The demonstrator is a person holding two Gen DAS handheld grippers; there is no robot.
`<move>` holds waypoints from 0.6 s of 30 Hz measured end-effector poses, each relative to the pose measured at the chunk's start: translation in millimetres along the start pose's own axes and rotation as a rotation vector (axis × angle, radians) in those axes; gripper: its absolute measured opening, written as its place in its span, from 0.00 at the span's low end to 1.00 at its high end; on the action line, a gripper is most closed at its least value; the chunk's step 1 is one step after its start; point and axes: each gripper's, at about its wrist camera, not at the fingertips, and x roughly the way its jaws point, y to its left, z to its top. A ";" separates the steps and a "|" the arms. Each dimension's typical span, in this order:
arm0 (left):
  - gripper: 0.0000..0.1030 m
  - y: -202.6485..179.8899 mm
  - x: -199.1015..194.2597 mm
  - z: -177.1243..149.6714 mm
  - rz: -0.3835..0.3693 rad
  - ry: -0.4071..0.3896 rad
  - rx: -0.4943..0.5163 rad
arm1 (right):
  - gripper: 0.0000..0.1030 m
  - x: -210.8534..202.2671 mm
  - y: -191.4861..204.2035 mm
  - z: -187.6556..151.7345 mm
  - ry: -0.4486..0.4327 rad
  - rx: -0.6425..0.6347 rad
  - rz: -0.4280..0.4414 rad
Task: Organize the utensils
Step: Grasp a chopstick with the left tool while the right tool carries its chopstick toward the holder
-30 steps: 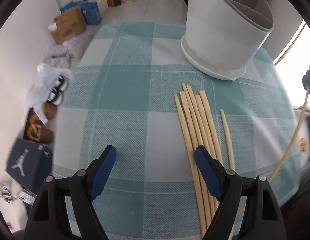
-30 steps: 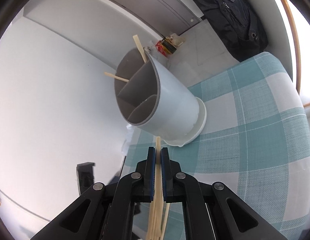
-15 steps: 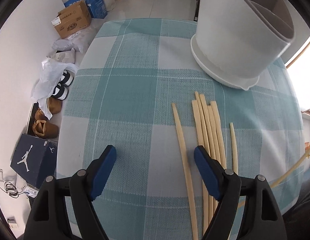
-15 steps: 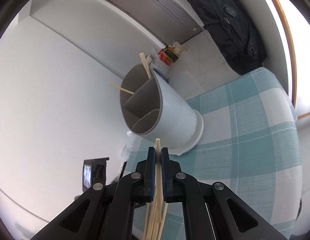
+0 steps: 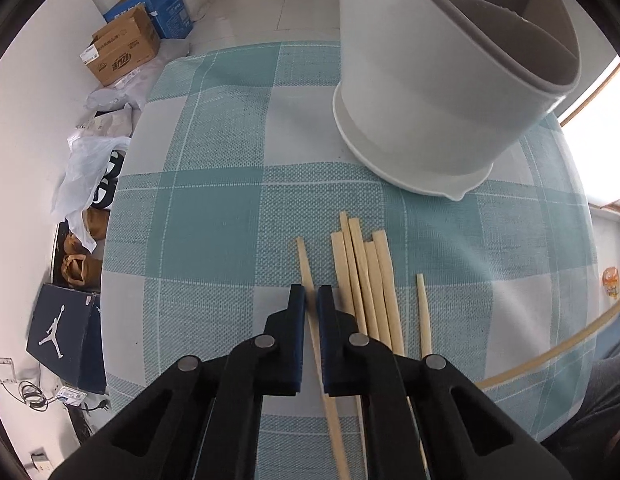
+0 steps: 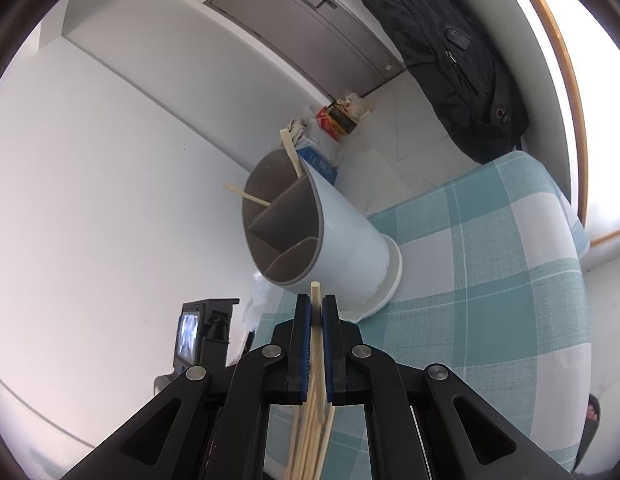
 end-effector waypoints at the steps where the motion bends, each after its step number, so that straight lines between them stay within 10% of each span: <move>1: 0.02 1.6 -0.8 -0.1 0.007 -0.013 -0.013 | 0.05 -0.4 0.5 0.0 -0.001 -0.003 -0.001; 18: 0.02 16.5 -74.1 -11.1 -0.085 -0.397 -0.110 | 0.05 0.8 12.0 -7.2 -0.013 -0.066 -0.023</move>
